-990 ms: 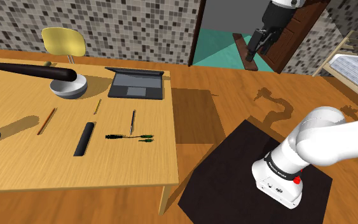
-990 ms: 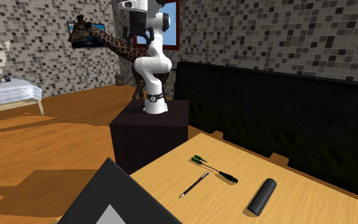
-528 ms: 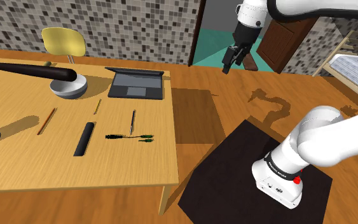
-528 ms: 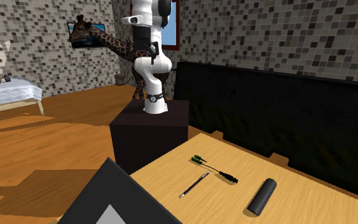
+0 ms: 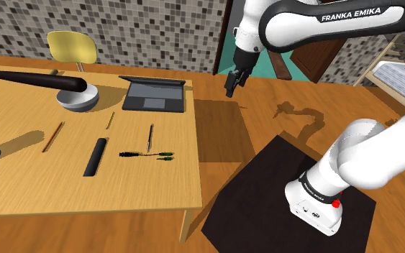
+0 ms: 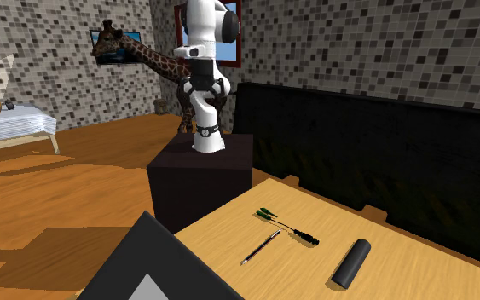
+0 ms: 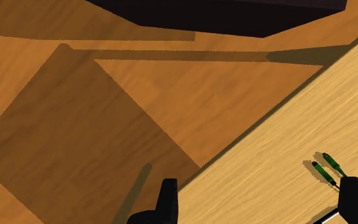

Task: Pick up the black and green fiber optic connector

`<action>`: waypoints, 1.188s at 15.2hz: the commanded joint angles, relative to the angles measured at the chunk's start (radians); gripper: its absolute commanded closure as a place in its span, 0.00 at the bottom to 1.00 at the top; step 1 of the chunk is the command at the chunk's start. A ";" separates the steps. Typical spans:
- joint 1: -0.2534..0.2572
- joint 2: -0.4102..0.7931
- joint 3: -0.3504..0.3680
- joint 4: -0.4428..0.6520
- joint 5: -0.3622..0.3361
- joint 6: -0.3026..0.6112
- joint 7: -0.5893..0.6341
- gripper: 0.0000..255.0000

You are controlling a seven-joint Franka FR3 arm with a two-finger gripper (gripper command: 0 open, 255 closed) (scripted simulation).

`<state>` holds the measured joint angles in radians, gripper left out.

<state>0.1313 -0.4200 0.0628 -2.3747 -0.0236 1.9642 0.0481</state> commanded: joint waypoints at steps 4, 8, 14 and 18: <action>0.030 0.169 0.027 0.030 0.005 0.135 -0.026 0.00; 0.052 0.305 0.049 0.074 0.001 0.221 -0.044 0.00; 0.084 0.513 0.082 0.169 -0.022 0.324 -0.064 0.00; 0.109 0.652 0.100 0.250 -0.047 0.374 -0.072 0.00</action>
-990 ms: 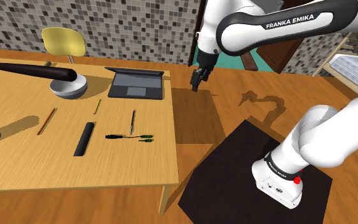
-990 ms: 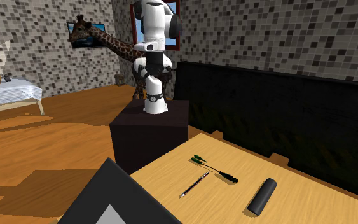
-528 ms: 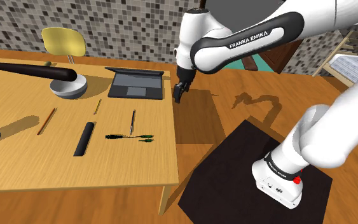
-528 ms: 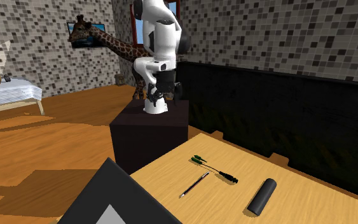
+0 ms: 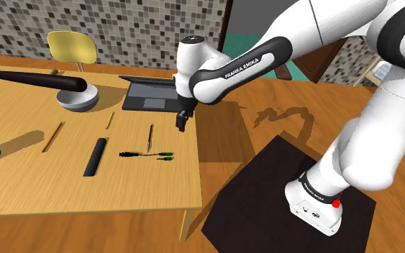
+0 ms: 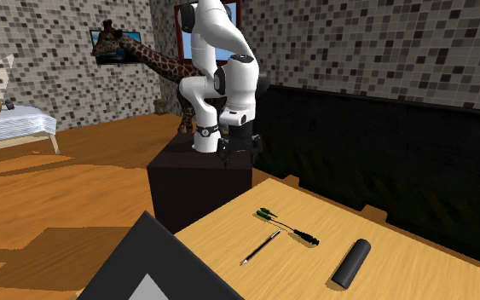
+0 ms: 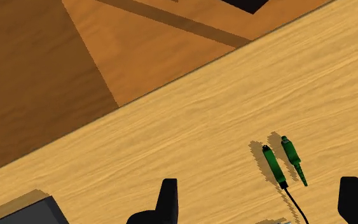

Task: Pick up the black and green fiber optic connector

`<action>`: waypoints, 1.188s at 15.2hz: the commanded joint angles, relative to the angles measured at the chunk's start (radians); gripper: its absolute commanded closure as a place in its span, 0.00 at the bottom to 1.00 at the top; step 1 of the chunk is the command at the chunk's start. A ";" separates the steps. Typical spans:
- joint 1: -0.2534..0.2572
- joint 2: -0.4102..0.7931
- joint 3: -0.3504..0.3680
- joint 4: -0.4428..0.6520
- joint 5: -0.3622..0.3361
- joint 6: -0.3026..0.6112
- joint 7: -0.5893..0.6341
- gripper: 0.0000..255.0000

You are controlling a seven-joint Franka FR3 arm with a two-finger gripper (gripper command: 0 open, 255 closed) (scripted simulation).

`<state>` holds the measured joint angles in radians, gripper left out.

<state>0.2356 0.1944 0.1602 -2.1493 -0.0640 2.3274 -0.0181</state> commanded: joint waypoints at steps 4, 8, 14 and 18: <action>0.035 0.177 0.016 0.120 -0.037 0.046 -0.014 0.00; 0.070 0.315 0.025 0.229 -0.067 0.067 -0.024 0.00; 0.122 0.494 0.033 0.392 -0.103 0.073 -0.044 0.00; 0.128 0.536 0.025 0.401 -0.111 0.105 -0.039 0.00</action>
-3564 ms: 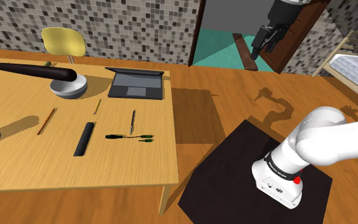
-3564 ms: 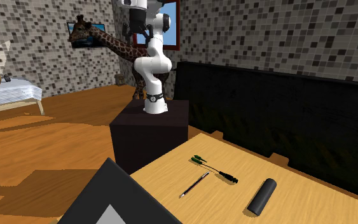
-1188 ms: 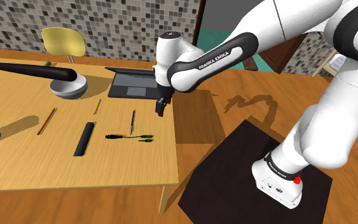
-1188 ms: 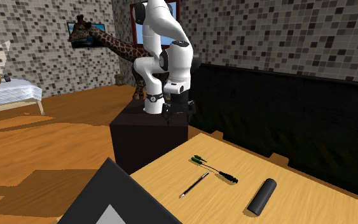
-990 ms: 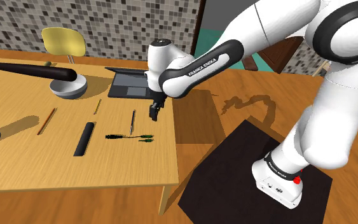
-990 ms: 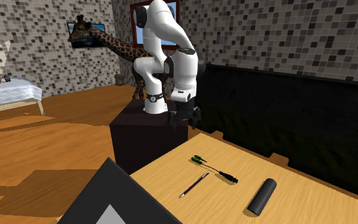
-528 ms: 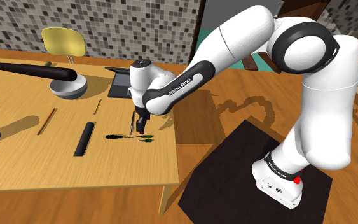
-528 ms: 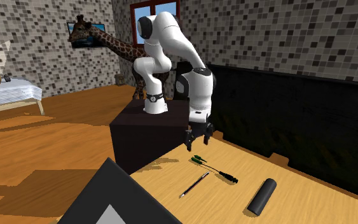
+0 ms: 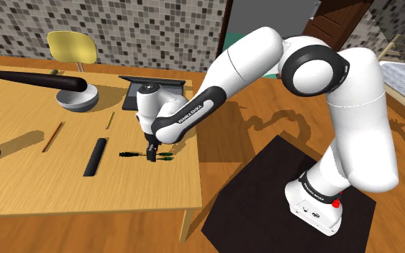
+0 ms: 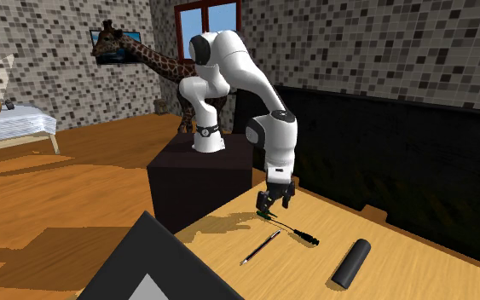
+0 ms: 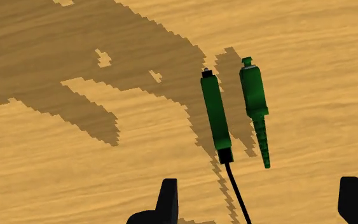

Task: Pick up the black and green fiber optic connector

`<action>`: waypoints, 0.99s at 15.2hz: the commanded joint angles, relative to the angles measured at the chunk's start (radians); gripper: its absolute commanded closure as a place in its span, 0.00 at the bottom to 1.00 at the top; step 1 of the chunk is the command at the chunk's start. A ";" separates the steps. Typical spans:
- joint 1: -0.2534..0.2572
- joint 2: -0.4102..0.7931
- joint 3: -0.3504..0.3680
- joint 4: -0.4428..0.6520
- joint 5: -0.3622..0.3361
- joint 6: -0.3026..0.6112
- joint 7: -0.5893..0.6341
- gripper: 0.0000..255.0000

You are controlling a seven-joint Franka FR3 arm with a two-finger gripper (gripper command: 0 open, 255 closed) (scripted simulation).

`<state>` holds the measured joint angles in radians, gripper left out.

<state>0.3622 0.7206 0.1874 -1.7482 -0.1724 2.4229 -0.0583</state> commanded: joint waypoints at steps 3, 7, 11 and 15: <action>0.007 0.048 -0.009 0.012 -0.009 0.037 0.005 0.00; 0.007 0.048 -0.009 0.010 -0.009 0.038 0.005 1.00; 0.006 0.048 -0.009 0.012 -0.009 0.037 0.004 1.00; 0.007 0.048 -0.009 0.012 -0.009 0.037 0.005 1.00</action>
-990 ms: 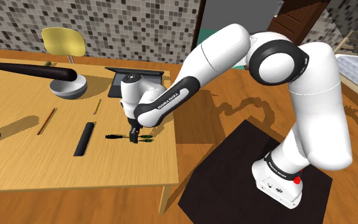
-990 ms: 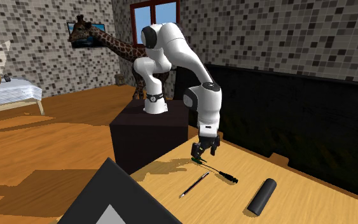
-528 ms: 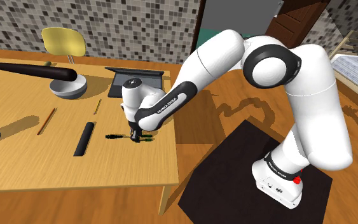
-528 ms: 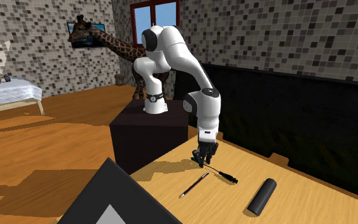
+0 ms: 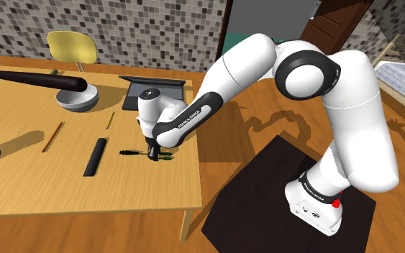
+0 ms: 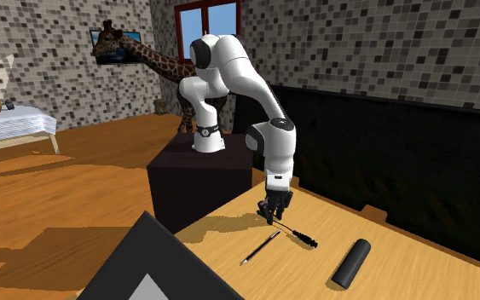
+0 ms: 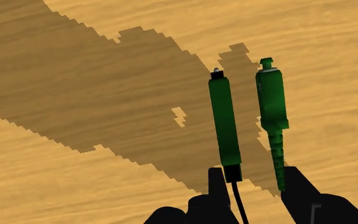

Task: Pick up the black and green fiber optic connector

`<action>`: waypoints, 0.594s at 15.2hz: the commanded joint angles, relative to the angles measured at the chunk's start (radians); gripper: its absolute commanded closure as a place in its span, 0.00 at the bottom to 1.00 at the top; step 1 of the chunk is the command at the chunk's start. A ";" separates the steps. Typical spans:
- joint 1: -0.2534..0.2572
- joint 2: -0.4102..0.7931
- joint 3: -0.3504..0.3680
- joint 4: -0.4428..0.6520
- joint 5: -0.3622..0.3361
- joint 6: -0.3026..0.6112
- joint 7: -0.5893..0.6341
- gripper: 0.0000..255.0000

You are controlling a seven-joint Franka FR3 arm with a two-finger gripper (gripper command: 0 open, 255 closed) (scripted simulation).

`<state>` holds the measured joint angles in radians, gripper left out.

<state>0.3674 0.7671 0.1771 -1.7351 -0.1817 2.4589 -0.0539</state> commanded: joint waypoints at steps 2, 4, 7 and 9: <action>-0.001 -0.020 0.006 -0.008 0.004 -0.014 -0.002 1.00; -0.004 -0.041 0.009 -0.014 0.008 -0.030 -0.004 1.00; -0.009 -0.073 0.015 -0.021 0.014 -0.054 -0.007 1.00; -0.011 -0.093 0.019 -0.025 0.018 -0.070 -0.009 1.00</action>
<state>0.3586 0.6870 0.1941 -1.7541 -0.1659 2.3959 -0.0612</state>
